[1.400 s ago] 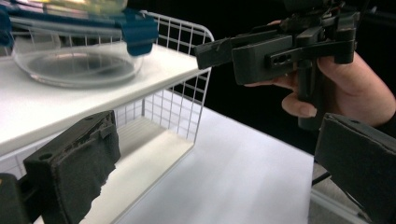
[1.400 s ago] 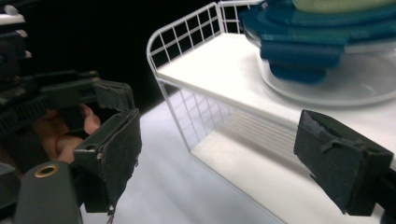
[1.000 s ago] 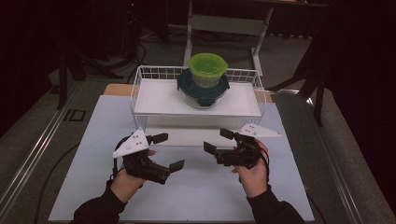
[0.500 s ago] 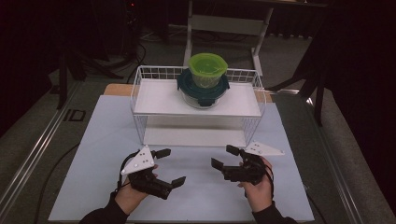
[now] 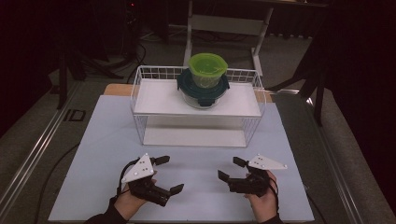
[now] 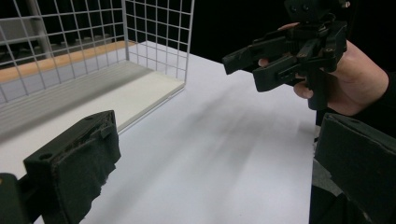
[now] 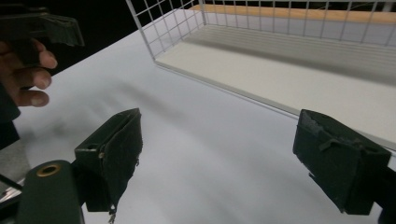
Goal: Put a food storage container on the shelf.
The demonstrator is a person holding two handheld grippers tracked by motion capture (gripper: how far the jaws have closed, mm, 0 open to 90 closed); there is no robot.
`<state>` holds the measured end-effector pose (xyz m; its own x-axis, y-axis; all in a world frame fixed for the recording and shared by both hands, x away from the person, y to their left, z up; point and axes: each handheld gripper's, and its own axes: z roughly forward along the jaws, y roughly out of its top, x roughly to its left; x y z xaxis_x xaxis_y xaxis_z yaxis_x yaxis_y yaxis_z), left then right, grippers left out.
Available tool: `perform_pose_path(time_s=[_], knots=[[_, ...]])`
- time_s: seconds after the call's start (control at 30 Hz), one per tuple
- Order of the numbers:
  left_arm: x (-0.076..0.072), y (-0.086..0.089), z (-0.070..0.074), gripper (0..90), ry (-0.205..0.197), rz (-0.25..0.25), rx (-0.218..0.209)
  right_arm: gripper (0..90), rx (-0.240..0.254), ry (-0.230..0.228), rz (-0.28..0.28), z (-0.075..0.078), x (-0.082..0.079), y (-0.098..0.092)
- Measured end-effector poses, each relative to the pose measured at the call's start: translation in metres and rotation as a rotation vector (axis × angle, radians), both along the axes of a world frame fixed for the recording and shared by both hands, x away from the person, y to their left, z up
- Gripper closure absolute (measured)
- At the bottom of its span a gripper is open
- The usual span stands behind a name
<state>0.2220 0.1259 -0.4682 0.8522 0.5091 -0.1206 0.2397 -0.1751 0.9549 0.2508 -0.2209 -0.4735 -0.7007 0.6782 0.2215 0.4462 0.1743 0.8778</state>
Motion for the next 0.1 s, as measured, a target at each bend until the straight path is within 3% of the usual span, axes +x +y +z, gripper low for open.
perform_pose_path(time_s=[0.1], knots=[[-0.0007,0.0019,-0.0001,0.0,-0.006,0.009,-0.009,15.4,-0.001,-0.017,-0.008,0.0010,-0.0002,-0.0023]])
